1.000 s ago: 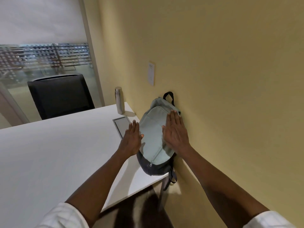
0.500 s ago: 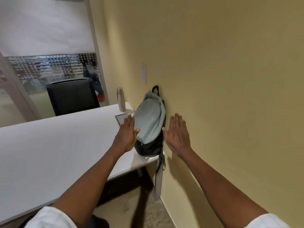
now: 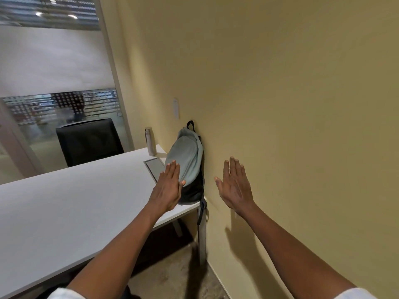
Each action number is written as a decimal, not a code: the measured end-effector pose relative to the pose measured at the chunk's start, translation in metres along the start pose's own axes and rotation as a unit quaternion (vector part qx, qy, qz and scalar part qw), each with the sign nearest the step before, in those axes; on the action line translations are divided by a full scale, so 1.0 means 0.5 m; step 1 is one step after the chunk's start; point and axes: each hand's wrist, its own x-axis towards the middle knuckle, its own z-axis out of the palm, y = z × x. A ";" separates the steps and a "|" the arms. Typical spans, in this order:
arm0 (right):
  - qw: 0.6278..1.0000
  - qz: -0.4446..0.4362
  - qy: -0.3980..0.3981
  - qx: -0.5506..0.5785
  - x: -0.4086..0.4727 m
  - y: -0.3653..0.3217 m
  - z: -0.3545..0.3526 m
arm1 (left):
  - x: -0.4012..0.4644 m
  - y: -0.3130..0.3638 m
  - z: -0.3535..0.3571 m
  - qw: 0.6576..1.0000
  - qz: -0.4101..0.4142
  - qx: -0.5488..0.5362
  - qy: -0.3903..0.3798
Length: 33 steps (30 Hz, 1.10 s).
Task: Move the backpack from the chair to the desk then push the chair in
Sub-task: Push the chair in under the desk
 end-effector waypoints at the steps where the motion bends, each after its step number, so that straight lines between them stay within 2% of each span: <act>1: 1.000 0.004 -0.001 -0.004 -0.009 -0.002 -0.009 | -0.006 0.002 -0.006 1.000 0.002 -0.002 0.002; 19: 0.996 0.080 0.028 -0.024 -0.258 -0.186 -0.160 | -0.241 -0.047 -0.134 0.997 0.077 -0.008 0.008; 24: 0.996 0.083 0.025 -0.028 -0.269 -0.202 -0.168 | -0.280 -0.061 -0.160 0.996 0.078 -0.028 0.013; 33: 0.997 0.073 0.000 -0.027 -0.248 -0.216 -0.141 | -0.280 -0.111 -0.173 0.999 0.043 -0.003 0.021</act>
